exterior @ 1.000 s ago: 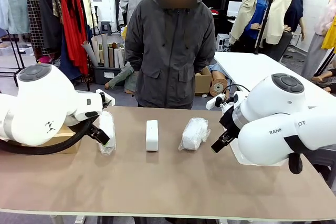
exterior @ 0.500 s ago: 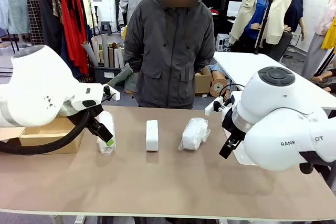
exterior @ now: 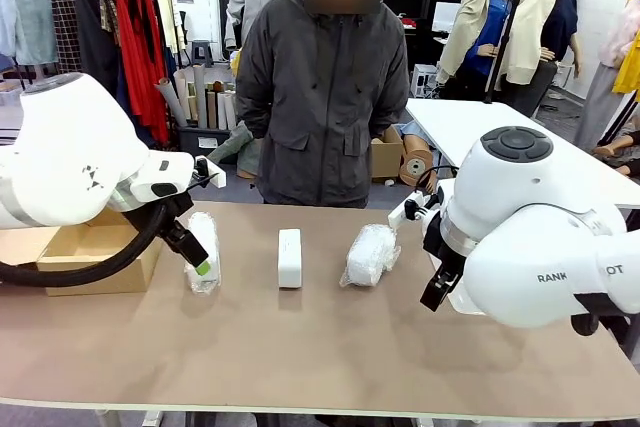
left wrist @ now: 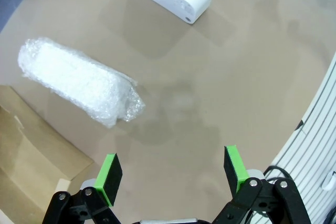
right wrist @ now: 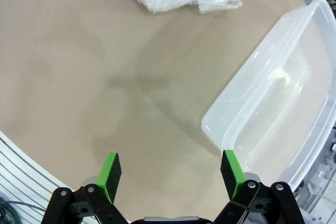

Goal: Separate and place wrapped and unwrapped clocks.
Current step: Pick up the Digital clock indicated by the person.

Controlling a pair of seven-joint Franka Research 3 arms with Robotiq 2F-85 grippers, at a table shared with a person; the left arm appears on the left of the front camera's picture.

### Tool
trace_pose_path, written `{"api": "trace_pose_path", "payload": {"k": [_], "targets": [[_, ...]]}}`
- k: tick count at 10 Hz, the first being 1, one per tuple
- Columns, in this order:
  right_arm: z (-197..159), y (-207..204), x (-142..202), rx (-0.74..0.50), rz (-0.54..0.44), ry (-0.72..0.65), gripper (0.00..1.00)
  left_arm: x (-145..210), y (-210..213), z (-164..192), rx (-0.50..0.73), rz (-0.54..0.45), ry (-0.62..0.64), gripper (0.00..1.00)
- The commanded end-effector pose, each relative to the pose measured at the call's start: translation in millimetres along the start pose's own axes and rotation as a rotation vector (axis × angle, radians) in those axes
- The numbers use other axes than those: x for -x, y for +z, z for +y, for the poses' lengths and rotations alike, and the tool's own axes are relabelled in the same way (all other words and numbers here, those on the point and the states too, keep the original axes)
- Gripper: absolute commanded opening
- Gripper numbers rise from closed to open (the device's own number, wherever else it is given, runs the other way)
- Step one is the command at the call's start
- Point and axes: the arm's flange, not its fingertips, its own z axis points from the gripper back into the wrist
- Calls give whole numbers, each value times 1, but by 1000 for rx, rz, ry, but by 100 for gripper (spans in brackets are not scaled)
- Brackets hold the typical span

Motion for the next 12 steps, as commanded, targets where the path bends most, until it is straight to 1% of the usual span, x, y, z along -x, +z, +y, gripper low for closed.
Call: {"api": "trace_pose_path", "payload": {"k": [1,5,6,7,8,9,10,12], "targets": [[-2,0,-2,11,-19,2,100,3,-2,-2,4,-15,16,100],[-2,0,-2,11,-19,2,100,3,-2,-2,4,-15,16,100],[-1,0,0,0,-1,-1,100,3,-2,-2,4,-15,16,100],[3,4,-4,-67,-85,46,100,0,0,-1,1,-1,3,100],[7,10,-8,-143,-161,88,100,-2,1,-2,17,15,-46,100],[7,13,-12,-221,-172,111,100,-3,2,-1,17,42,-59,100],[7,15,-14,-264,-193,125,100,-4,4,0,38,59,-98,100],[-2,23,-18,-387,-306,161,100,-6,10,4,128,5,-239,100]]}}
